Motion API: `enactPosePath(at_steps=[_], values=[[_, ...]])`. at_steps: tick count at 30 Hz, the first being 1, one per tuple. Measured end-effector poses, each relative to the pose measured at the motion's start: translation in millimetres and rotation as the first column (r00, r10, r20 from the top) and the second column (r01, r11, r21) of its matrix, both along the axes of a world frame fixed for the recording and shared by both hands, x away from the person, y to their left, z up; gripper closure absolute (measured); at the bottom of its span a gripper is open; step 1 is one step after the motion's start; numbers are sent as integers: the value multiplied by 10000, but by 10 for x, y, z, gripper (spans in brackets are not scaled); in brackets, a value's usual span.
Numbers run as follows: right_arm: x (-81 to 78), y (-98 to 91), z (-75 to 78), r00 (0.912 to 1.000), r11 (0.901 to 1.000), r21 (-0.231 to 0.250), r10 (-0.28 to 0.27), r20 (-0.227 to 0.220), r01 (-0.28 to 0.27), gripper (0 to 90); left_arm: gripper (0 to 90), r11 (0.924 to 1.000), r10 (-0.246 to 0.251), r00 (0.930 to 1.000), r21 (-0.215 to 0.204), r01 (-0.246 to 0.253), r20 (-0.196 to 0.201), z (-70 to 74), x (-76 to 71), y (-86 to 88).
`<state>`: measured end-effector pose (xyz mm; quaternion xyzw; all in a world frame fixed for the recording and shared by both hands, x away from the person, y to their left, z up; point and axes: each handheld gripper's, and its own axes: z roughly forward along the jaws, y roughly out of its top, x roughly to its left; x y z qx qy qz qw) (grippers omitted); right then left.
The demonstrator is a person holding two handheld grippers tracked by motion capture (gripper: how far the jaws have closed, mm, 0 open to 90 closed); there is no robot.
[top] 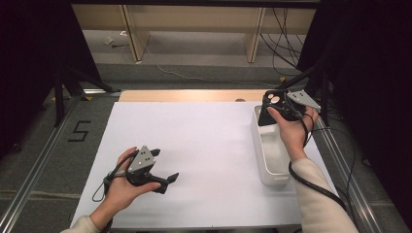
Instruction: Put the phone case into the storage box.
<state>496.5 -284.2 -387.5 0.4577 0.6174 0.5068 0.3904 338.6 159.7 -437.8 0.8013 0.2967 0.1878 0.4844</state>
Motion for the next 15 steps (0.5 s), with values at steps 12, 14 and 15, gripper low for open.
enactPosePath(at_steps=[12,14,15], values=[[35,17,-12,9999,10000,-45,-1,-103,1,157,0,10000,-15,10000,-39,15,-9,3,-2,-1],[43,21,-14,9999,10000,-80,2,-124,-3,157,0,10000,-13,10000,-41,13,-5,2,-1,-2],[47,24,-15,9999,10000,-78,5,-144,-6,157,0,10000,-17,10000,-34,17,-2,1,-1,-2]])
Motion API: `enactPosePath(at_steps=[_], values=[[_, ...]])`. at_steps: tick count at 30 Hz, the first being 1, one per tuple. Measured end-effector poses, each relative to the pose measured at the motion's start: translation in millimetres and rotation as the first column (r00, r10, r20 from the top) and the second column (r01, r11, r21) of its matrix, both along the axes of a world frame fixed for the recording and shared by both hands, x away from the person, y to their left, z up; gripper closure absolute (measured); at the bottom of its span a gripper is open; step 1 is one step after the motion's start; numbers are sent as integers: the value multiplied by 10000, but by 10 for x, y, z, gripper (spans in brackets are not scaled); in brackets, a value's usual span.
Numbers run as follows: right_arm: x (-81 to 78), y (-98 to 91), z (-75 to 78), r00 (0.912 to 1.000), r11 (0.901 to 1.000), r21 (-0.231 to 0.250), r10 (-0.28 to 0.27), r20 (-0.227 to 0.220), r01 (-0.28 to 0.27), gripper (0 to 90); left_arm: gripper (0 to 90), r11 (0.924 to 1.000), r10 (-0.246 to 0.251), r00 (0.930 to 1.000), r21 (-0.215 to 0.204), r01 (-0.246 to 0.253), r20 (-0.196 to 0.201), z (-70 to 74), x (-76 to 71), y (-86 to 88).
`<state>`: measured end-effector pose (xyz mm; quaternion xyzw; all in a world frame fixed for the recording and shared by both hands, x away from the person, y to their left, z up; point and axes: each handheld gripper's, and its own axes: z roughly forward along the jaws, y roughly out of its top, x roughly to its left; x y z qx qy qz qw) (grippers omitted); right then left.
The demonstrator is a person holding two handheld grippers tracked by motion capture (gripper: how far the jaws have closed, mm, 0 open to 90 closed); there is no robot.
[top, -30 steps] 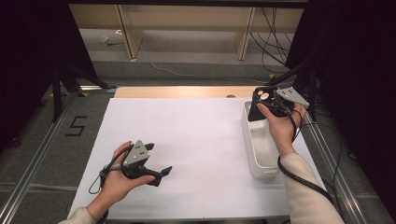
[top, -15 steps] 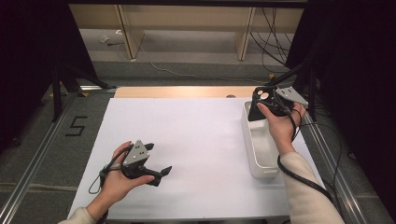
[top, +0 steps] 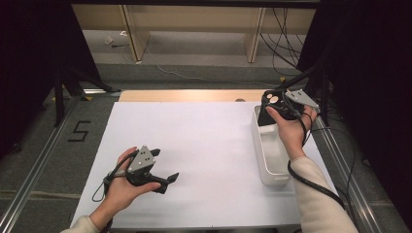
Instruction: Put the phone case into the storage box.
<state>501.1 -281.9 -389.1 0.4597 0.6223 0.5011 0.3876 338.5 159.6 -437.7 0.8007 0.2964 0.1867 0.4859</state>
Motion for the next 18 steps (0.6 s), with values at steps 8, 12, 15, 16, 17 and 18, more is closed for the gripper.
enactPosePath(at_steps=[8,12,15,16,17,18], values=[[35,-1,-16,9999,10000,-60,-28,-141,27,157,0,10000,2,10000,-8,-2,-7,1,0,0],[50,4,-31,9998,10000,-85,-10,-201,8,157,0,10000,-2,10000,-24,2,-12,3,0,1],[62,10,-40,9997,9999,-151,-3,-253,-1,157,0,10000,-9,10000,-22,9,-14,3,1,4],[66,11,-41,9997,9999,-157,1,-262,-5,157,0,10000,-10,10000,-24,10,-13,3,1,4],[70,13,-44,9996,9999,-168,10,-275,-14,157,0,10000,-10,10000,-26,10,-12,4,1,4],[75,13,-46,9996,9998,-207,24,-281,-30,157,0,10000,-8,10000,-24,8,-10,4,1,3]])
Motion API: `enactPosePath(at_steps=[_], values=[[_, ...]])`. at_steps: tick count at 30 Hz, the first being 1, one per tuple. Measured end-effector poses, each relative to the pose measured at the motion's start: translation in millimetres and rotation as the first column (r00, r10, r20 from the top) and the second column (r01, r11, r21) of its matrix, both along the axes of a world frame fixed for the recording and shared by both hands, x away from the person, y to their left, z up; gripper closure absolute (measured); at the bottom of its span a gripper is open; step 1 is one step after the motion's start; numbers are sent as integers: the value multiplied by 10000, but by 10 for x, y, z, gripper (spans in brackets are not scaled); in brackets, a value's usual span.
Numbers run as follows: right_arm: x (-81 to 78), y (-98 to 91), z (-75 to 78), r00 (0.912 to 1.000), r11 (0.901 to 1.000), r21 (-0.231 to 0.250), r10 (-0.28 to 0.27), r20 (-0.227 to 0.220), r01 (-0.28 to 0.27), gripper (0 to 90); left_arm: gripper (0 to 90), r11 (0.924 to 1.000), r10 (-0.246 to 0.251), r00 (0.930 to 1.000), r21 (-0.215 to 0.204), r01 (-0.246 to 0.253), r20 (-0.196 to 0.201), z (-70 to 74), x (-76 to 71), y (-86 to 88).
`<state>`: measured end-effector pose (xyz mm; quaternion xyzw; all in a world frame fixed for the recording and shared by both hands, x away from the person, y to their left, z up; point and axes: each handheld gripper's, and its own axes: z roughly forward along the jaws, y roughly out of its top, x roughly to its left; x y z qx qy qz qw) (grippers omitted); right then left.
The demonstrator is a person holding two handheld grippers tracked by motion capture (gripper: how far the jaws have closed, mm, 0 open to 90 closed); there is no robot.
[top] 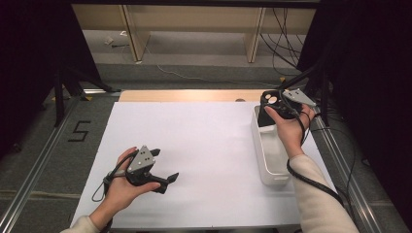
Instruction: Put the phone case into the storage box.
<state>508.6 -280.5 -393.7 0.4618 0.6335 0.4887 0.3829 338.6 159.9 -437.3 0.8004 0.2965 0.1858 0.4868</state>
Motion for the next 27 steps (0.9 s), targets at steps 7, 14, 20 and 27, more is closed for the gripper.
enactPosePath(at_steps=[7,14,20,27], values=[[25,10,-10,9999,10000,-72,32,-102,-33,157,0,10000,-6,10000,-19,6,3,0,-1,-1],[55,16,-20,9996,9998,-166,108,-260,-112,156,0,10000,1,10000,9,-1,-4,-1,-1,-2],[85,25,-47,9992,9996,-244,108,-380,-117,156,0,10000,-11,10000,14,11,-1,-1,0,1],[114,32,-72,9987,9996,-281,87,-499,-101,155,0,10000,-10,10000,16,10,3,0,0,1]])
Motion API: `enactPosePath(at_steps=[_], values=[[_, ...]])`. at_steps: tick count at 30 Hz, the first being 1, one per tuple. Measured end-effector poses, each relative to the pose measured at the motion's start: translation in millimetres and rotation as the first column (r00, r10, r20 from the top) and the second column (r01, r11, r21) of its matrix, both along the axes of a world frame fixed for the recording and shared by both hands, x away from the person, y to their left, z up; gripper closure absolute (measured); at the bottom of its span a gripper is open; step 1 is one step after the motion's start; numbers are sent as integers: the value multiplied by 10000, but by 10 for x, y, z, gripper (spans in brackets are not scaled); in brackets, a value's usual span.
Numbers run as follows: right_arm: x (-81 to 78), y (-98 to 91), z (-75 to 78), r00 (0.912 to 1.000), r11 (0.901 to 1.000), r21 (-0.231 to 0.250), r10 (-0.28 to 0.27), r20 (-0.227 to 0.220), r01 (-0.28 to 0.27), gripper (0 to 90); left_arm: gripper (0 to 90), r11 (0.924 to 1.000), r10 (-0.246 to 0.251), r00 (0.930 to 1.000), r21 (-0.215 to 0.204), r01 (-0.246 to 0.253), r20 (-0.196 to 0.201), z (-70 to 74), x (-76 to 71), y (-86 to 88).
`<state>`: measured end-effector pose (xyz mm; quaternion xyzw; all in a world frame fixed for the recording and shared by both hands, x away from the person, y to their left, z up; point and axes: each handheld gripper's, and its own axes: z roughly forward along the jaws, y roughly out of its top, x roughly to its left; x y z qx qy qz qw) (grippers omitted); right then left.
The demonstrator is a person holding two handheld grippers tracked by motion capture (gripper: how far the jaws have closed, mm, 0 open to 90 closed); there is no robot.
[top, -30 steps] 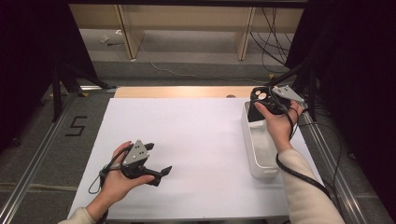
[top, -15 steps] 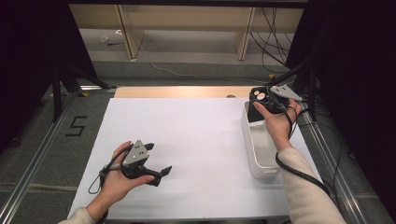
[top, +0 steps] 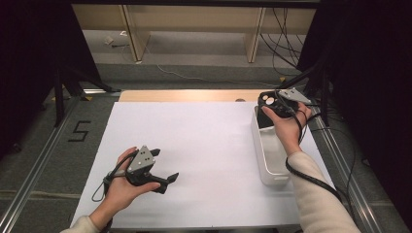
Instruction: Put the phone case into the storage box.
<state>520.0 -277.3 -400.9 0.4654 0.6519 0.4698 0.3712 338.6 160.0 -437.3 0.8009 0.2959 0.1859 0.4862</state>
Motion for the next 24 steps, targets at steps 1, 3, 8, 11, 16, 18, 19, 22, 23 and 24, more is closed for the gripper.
enactPosePath(at_steps=[1,3,8,11,16,18,19,22,23,24], values=[[4,0,-2,10000,10000,21,1,-28,-1,155,0,10000,0,10000,3,0,3,0,0,0],[13,-1,-9,10000,10000,11,-6,-53,6,155,0,10000,11,10000,11,-11,3,-1,0,-2],[38,-1,-38,9999,10000,25,-11,-146,12,154,0,10000,2,10000,9,-2,-1,-1,0,-2],[54,6,-51,9997,10000,-26,-10,-233,9,154,0,10000,5,10000,18,-5,-1,-1,1,0],[81,14,-73,9995,10000,-53,-36,-316,34,153,0,10000,7,10000,21,-7,2,0,1,0],[89,16,-82,9993,10000,-81,-28,-362,25,153,0,10000,-3,10000,17,3,1,-1,1,0],[94,16,-87,9993,10000,-66,-29,-372,26,153,0,10000,-2,10000,15,2,2,-1,1,0],[104,13,-97,9990,10000,-66,-46,-444,43,152,0,10000,-2,10000,9,2,-1,0,1,0],[106,16,-101,9990,10000,-52,-48,-452,46,152,0,10000,6,10000,18,-6,2,0,1,0],[109,17,-104,9990,10000,-62,-50,-453,47,152,0,10000,9,10000,18,-9,4,-1,1,-1]])
